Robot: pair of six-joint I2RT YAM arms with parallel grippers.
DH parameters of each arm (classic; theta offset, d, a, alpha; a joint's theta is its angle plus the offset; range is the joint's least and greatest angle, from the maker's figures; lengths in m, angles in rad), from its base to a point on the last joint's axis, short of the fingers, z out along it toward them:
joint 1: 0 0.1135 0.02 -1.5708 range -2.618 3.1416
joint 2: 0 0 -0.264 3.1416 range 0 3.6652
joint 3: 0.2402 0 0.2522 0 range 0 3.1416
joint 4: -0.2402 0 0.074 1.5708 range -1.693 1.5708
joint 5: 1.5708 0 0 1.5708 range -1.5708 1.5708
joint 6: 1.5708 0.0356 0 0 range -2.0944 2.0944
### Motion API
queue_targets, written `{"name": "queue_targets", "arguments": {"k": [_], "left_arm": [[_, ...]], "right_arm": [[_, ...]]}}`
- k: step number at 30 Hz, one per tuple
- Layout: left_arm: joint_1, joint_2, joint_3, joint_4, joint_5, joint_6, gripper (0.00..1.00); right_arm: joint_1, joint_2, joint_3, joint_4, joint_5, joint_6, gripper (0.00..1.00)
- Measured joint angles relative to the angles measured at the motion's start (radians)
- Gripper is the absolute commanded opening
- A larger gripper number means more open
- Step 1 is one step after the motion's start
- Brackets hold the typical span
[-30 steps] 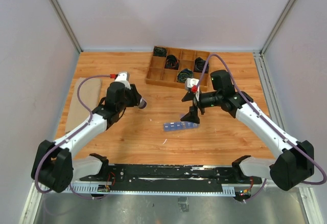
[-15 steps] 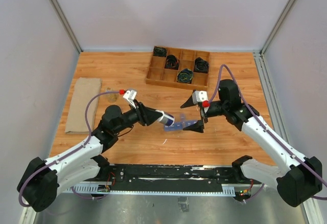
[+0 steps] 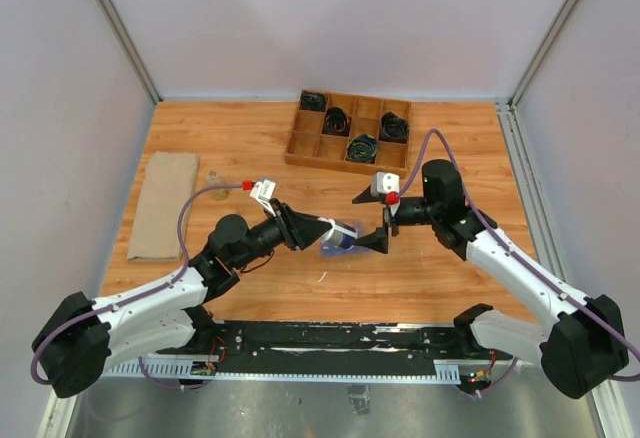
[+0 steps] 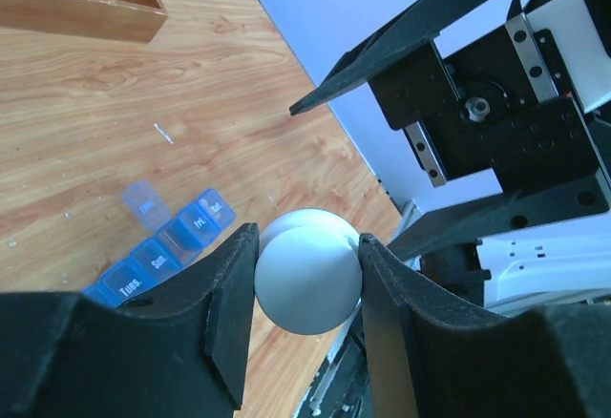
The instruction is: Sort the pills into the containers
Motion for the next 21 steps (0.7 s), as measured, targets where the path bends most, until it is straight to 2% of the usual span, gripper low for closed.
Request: {"name": "queue_targets", "arguments": {"k": [8,14,21], "left_arm": [[-0.055,0.043,0.018,0.007,-0.102,-0.018,0.0],[-0.077,0.053,0.033,0.008,-0.154,-0.021,0.0],[-0.085,0.053,0.046,0.008,-0.172,-0.035,0.0]], "right_arm": [[0.099,0.04,-0.008,0.04,0.098,0.016,0.99],[0.147,0.071,-0.008,0.04,0.175,0.017,0.86],[0.158,0.085,-0.008,0.045,0.203,0.021,0.78]]}}
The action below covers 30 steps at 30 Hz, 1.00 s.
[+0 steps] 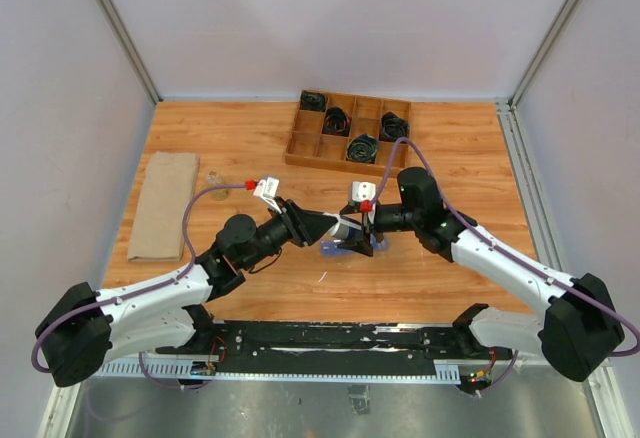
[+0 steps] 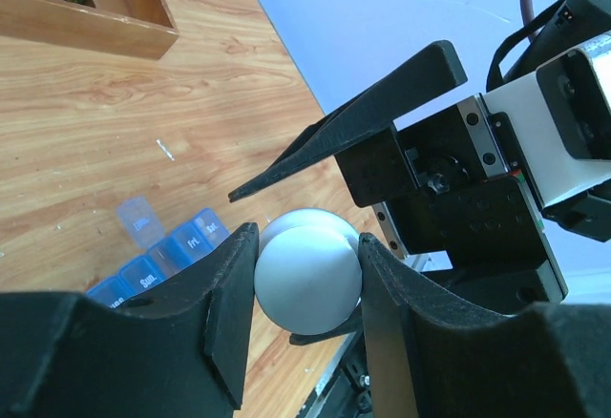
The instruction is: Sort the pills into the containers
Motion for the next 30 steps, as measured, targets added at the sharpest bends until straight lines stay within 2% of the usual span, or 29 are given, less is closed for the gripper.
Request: {"name": "queue_targets", "arguments": {"k": [30], "left_arm": [[-0.014,0.022,0.009,0.03,0.019,-0.027,0.0]], "right_arm": [[0.035,-0.009,0.0,0.039,-0.039,0.043,0.66]]}}
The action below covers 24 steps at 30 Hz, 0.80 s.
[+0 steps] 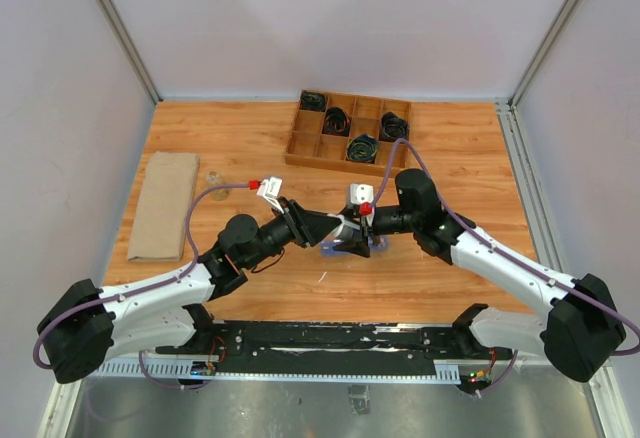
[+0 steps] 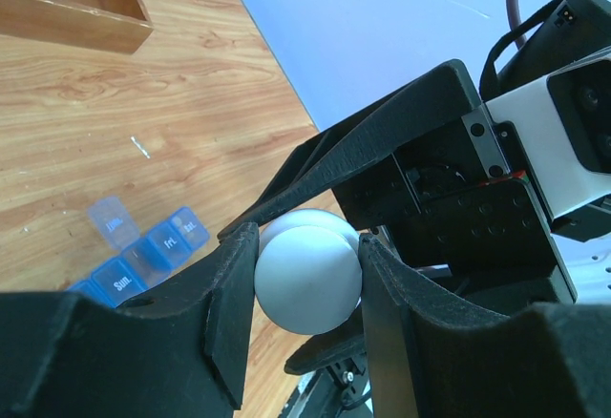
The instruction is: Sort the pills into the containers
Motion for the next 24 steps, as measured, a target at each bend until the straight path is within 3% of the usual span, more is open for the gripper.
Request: {"name": "queue_targets", "arguments": {"k": [7,13,16,20,24], "left_arm": [[-0.005,0.0,0.0,-0.001,0.006,0.0,0.0],[-0.005,0.0,0.0,-0.002,0.005,0.0,0.0],[-0.005,-0.001,0.0,0.001,0.005,-0.001,0.0],[-0.006,-0.001,0.0,0.002,0.005,-0.003,0.0],[-0.01,-0.001,0.0,0.0,0.004,-0.002,0.0]], "right_arm": [[0.0,0.001,0.0,-0.003,0.01,0.0,0.54],[0.0,0.001,0.001,-0.006,0.018,0.001,0.63],[0.0,0.001,0.002,-0.01,0.018,0.001,0.62],[0.0,0.001,0.002,-0.015,0.017,0.001,0.51],[0.0,0.001,0.002,-0.018,0.023,0.007,0.24]]}}
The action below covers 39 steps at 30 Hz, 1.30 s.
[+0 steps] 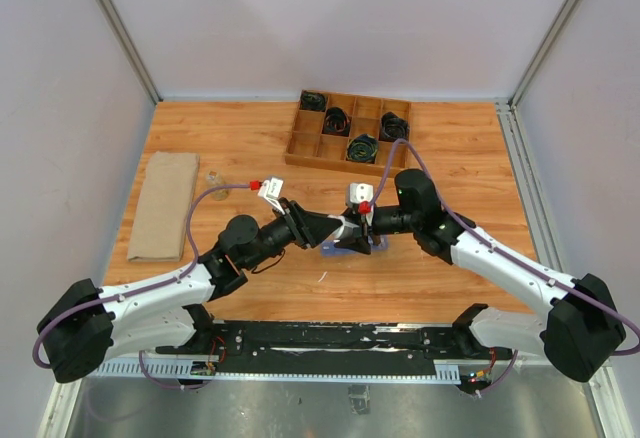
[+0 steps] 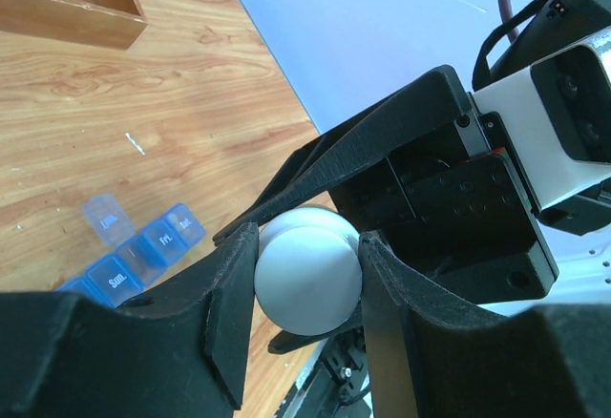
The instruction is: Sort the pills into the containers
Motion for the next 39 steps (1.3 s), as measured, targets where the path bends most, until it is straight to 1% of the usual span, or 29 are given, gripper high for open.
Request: {"name": "queue_targets", "arguments": {"k": [2,5,6,8,10,13,17,21,23,24,26,29,31,34,37,39], "left_arm": [[0.0,0.0,0.0,0.0,-0.001,-0.002,0.06],[0.0,-0.004,0.0,-0.001,0.0,-0.002,0.35],[-0.001,-0.008,0.0,-0.002,0.001,-0.002,0.44],[-0.002,-0.021,0.0,-0.002,0.005,-0.002,0.58],[-0.002,-0.039,0.0,0.002,0.014,0.0,0.68],[-0.003,-0.071,0.0,0.012,0.029,0.014,0.75],[-0.003,-0.134,-0.003,0.022,0.065,0.063,0.82],[-0.003,-0.217,-0.019,0.029,0.123,0.172,0.83],[-0.003,-0.251,-0.031,0.045,0.171,0.256,0.84],[-0.004,-0.265,-0.043,0.065,0.206,0.311,0.86],[-0.004,-0.279,-0.082,0.114,0.288,0.441,0.93],[-0.005,-0.279,-0.154,0.18,0.389,0.636,0.99],[-0.006,-0.259,-0.195,0.21,0.433,0.767,0.99],[-0.006,-0.201,-0.212,0.259,0.471,0.911,0.99],[-0.006,-0.137,-0.209,0.319,0.489,0.999,0.99],[-0.006,-0.09,-0.184,0.322,0.508,1.042,0.99]], "right_arm": [[0.0,0.0,0.0,-0.001,0.0,0.0,0.15],[0.0,0.0,0.007,-0.013,-0.003,-0.003,0.1],[-0.001,0.0,0.014,-0.024,-0.01,-0.006,0.03],[-0.01,0.0,0.034,-0.049,-0.036,-0.015,0.01],[-0.029,-0.001,0.05,-0.068,-0.084,-0.031,0.01],[-0.066,-0.017,0.051,-0.117,-0.187,-0.056,0.01],[-0.108,-0.036,0.051,-0.161,-0.261,-0.086,0.01],[-0.146,-0.048,0.06,-0.213,-0.328,-0.124,0.01],[-0.157,-0.051,0.066,-0.242,-0.353,-0.147,0.01],[-0.16,-0.052,0.07,-0.256,-0.363,-0.161,0.0],[-0.163,-0.054,0.075,-0.277,-0.381,-0.191,0.01],[-0.165,-0.056,0.075,-0.306,-0.391,-0.229,0.01],[-0.165,-0.056,0.075,-0.326,-0.392,-0.253,0.01],[-0.165,-0.056,0.075,-0.348,-0.391,-0.287,0.01],[-0.165,-0.056,0.075,-0.367,-0.39,-0.315,0.01],[-0.165,-0.056,0.075,-0.38,-0.387,-0.335,0.01]]}}
